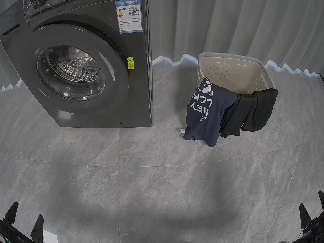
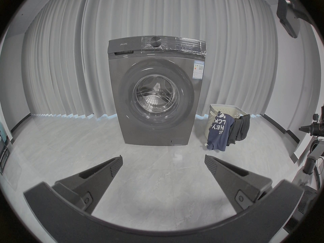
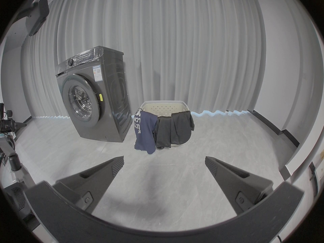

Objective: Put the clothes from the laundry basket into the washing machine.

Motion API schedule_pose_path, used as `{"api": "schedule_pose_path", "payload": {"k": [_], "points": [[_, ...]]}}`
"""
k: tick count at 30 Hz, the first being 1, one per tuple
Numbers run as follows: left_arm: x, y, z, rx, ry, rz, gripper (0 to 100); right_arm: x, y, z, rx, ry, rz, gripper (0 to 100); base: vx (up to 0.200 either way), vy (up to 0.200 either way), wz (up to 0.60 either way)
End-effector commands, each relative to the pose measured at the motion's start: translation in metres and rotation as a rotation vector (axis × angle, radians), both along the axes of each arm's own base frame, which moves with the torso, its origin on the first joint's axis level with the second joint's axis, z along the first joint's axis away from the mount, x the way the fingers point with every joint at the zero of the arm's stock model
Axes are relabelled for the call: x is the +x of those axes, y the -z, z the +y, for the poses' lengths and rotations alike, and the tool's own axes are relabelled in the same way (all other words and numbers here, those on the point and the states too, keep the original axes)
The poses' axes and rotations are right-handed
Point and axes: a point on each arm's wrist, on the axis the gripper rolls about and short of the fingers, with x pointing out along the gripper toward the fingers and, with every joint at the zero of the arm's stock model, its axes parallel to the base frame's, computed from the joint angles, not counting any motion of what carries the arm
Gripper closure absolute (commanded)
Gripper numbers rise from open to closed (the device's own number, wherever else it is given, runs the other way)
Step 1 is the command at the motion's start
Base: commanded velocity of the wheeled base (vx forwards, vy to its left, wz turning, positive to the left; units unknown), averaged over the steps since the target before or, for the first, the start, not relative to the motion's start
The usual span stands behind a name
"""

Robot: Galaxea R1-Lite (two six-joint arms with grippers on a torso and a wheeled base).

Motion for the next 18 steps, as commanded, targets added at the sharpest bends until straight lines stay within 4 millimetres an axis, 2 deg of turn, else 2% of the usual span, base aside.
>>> {"api": "schedule_pose_path", "payload": {"k": [1,18], "points": [[0.0003,0.0052,0.0001,0.0,-0.001,0.004,0,0.0,0.0048,0.0,0.0,0.0,0.0,0,0.0,-0.2,0.0],[0.0002,0.0048,0.0001,0.002,-0.001,0.003,0,0.0,0.0048,0.0,0.001,-0.002,0.0,0,0.0,-0.2,0.0]]}}
